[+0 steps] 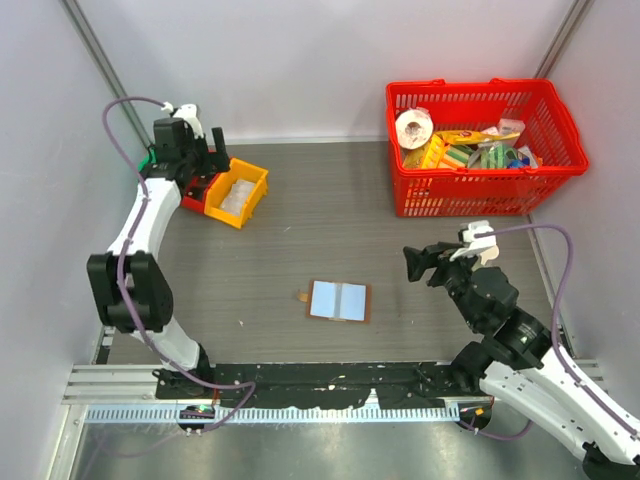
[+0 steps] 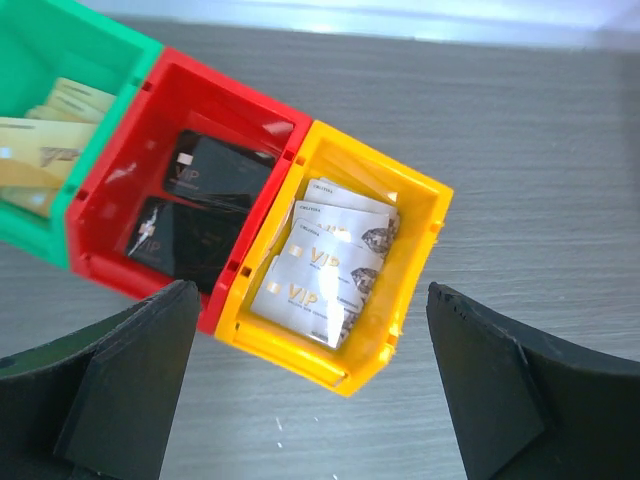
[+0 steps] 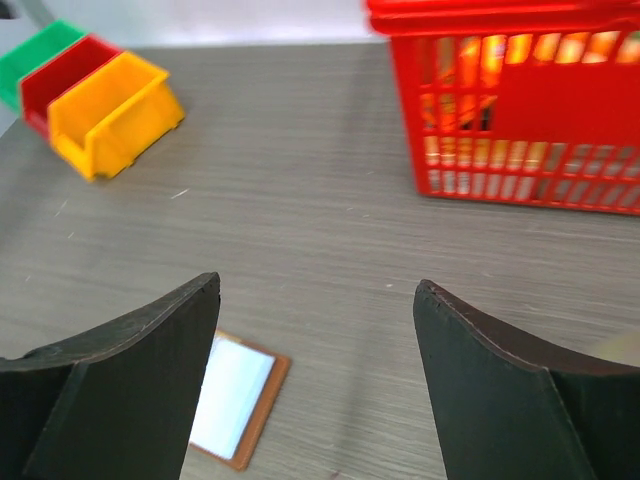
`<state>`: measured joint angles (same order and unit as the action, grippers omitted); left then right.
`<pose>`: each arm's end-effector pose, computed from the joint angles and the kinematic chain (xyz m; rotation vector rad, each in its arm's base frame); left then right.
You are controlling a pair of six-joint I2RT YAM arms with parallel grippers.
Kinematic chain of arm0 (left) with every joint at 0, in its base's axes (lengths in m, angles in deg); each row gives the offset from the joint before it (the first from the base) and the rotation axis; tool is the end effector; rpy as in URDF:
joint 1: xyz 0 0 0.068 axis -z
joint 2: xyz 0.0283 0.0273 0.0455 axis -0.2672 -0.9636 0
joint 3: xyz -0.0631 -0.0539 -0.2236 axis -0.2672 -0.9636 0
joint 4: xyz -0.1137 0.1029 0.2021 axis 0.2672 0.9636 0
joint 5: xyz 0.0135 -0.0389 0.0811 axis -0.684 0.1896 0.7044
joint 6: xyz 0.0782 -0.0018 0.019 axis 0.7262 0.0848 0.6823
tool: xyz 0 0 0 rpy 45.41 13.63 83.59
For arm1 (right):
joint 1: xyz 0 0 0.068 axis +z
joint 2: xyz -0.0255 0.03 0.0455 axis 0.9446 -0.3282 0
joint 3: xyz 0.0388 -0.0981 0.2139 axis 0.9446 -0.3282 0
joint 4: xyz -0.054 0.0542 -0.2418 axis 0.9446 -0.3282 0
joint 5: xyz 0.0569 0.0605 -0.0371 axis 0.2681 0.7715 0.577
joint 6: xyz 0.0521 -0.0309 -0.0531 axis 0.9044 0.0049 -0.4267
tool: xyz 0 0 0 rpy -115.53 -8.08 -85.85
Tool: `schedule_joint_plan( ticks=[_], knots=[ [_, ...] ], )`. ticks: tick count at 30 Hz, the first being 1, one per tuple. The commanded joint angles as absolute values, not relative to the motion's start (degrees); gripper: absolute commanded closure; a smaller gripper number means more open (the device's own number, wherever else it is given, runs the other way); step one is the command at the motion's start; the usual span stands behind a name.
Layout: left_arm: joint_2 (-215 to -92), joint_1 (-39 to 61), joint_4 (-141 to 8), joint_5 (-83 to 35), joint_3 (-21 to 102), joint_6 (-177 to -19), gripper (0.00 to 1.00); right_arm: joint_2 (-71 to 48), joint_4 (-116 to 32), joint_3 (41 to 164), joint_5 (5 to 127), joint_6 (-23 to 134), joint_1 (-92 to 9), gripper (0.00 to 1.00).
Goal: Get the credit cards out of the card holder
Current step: Reset both arms
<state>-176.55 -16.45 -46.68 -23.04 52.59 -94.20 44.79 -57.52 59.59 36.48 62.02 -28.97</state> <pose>0.4184 -0.0016 0.2644 -0.0842 2.1305 -0.1978 0.1483 0.0979 0.2824 -0.1374 1.7085 0.3918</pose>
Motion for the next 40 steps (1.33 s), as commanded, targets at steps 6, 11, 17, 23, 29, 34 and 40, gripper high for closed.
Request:
schedule_joint_plan(
  ticks=[6, 11, 17, 23, 29, 34, 40],
  knots=[
    [-151.4, -13.4, -34.3, -5.2, 46.0, -105.4, 0.0, 49.6, -70.4, 68.6, 11.3, 64.8, -29.1, 0.14],
    [-132.3, -13.4, -33.2, -3.0, 34.9, -106.9, 0.0, 53.7, -73.7, 70.8, 7.9, 62.3, -29.1, 0.14],
    [-107.3, -13.5, -29.8, -0.8, 22.9, -110.7, 0.0, 59.7, -73.8, 69.5, 5.2, 60.6, -29.1, 0.14],
    [-91.7, -12.0, -23.9, 3.0, 17.2, -114.1, 0.0, 64.9, -72.5, 66.5, 6.0, 60.7, -29.1, 0.14],
    [-88.2, -9.8, -23.7, 8.2, 13.0, -113.3, 0.0, 69.1, -71.9, 65.1, 5.5, 61.1, -29.1, 0.14],
    [-87.8, -8.7, -26.9, 6.1, 8.3, -113.4, 0.0, 69.3, -72.2, 65.0, 5.2, 61.8, -29.1, 0.14],
    [-87.5, -8.2, -26.9, 6.1, 8.2, -112.9, 0.0, 69.3, -71.9, 64.6, 4.1, 61.7, -29.1, 0.14]
  ],
)
